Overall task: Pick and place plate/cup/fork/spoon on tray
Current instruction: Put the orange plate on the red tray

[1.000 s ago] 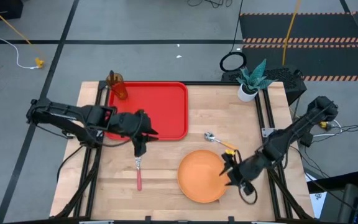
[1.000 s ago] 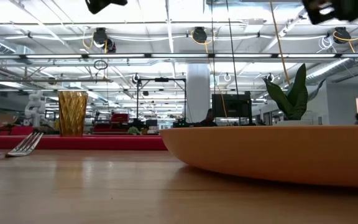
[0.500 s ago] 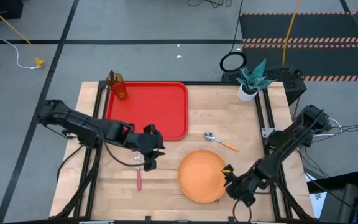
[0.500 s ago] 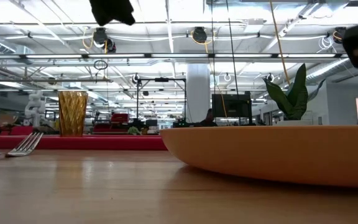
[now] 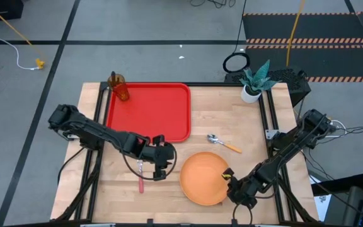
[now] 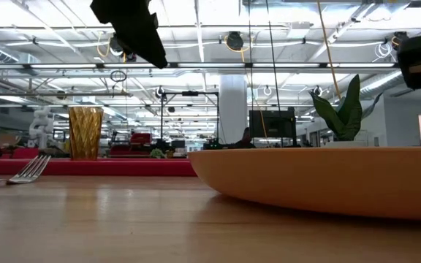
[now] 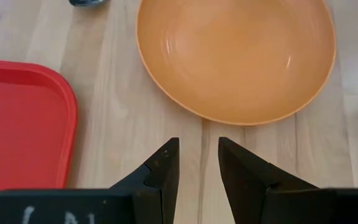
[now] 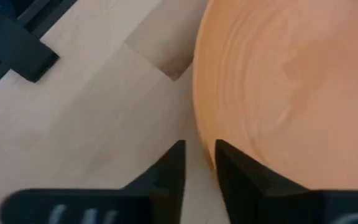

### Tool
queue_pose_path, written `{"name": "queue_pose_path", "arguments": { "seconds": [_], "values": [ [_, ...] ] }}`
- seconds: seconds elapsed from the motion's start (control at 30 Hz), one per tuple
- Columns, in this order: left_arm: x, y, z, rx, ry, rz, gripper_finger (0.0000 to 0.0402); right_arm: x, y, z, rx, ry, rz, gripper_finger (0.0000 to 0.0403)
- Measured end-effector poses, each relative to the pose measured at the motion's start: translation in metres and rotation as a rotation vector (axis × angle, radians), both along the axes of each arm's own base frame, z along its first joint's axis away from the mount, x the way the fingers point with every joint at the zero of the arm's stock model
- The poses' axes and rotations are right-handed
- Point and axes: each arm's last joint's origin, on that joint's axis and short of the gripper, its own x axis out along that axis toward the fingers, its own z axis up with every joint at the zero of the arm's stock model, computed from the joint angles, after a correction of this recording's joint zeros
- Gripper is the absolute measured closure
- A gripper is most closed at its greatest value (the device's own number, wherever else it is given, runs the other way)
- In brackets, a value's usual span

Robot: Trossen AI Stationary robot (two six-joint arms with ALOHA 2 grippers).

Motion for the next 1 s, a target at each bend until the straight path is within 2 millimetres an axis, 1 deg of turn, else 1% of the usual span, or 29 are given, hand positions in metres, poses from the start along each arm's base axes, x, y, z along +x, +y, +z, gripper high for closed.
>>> {"name": "queue_pose_path", "arguments": {
  "seconds": [0.07, 0.13, 0.23, 0.33, 0.57, 0.67, 0.8, 1.0],
  "values": [
    [0.000, 0.000, 0.000, 0.004, 0.002, 0.001, 0.0289, 0.002, -0.002, 0.000, -0.005, 0.000, 0.001, 0.0366],
    [0.000, 0.000, 0.000, 0.011, -0.003, 0.007, 0.0289, 0.004, -0.003, 0.000, -0.009, -0.007, 0.010, 0.0384],
    [0.000, 0.001, 0.001, 0.030, -0.008, 0.007, 0.0289, 0.005, -0.004, 0.000, -0.011, -0.018, 0.039, 0.0390],
    [-0.001, 0.000, 0.001, 0.041, -0.011, -0.003, 0.0289, 0.007, -0.005, 0.001, 0.005, -0.021, 0.048, 0.0371],
    [-0.001, -0.001, 0.001, 0.052, -0.015, -0.004, 0.0289, 0.011, -0.009, 0.001, 0.002, -0.021, 0.029, 0.0302],
    [-0.001, -0.001, 0.001, 0.061, -0.019, 0.003, 0.0289, 0.012, -0.009, 0.001, 0.002, -0.020, 0.030, 0.0287],
    [-0.002, -0.004, 0.001, 0.058, -0.024, 0.027, 0.0289, 0.010, -0.011, -0.002, -0.003, -0.014, 0.030, 0.0291],
    [-0.005, -0.012, 0.002, 0.087, -0.038, 0.026, 0.0289, 0.003, -0.017, -0.017, 0.005, 0.004, 0.037, 0.0326]
  ]
}}
